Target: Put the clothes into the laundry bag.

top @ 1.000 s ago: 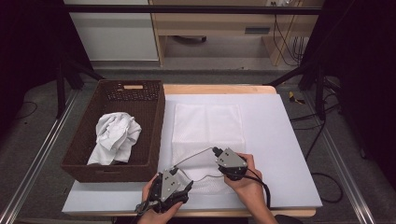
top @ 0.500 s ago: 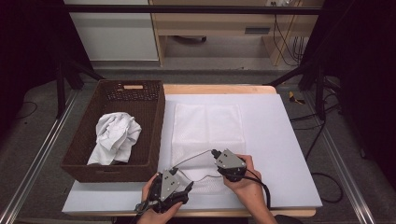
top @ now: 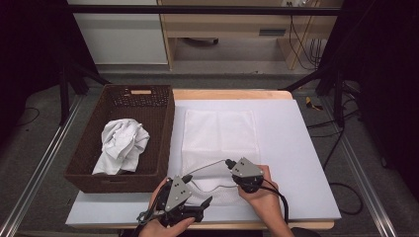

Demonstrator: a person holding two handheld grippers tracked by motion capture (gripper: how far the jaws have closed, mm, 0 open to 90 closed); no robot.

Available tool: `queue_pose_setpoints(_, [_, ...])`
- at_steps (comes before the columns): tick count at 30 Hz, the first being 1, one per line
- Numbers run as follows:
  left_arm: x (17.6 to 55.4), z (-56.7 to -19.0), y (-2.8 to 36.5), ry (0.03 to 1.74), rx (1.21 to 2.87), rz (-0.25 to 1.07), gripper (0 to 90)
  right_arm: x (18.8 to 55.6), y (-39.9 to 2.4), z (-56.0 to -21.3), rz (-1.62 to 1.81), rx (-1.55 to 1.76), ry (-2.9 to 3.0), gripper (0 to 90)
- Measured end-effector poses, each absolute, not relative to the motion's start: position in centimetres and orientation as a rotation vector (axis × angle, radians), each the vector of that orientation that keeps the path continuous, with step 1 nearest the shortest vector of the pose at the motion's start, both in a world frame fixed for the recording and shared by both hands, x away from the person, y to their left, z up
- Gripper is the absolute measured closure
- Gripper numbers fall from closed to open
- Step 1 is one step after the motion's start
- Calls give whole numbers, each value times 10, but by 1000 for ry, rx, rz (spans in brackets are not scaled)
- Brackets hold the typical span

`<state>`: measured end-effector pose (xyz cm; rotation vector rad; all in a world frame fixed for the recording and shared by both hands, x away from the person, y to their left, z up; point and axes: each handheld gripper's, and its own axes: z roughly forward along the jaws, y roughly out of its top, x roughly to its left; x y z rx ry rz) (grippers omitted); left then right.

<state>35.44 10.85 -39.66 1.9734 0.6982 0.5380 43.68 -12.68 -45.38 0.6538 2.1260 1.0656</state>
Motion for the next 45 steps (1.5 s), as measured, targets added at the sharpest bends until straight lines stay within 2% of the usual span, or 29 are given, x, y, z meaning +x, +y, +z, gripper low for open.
queue_pose_setpoints(4, [359,-363,114,697,2016,524,132,435,-127,-455,1069,653,2137,888])
queue_pose_setpoints(8, [372,-328,131,720,2082,577,119,435,-126,-454,1075,653,2140,886])
queue_pose_setpoints(11, [391,-303,155,784,2111,598,107,435,-127,-455,1073,653,2143,885])
queue_pose_setpoints(18, [443,-274,215,958,2147,682,64,436,-126,-455,1071,652,2151,881])
queue_pose_setpoints(23, [477,-283,251,1096,2163,717,64,436,-126,-455,1068,648,2156,878])
queue_pose_setpoints(28, [502,-310,273,1216,2197,648,68,437,-125,-456,1059,647,2168,872])
queue_pose_setpoints(36, [518,-333,288,1262,2259,688,77,437,-125,-457,1057,650,2174,867])
queue_pose_setpoints(45, [538,-359,312,1278,2305,650,75,438,-125,-457,1055,649,2187,864])
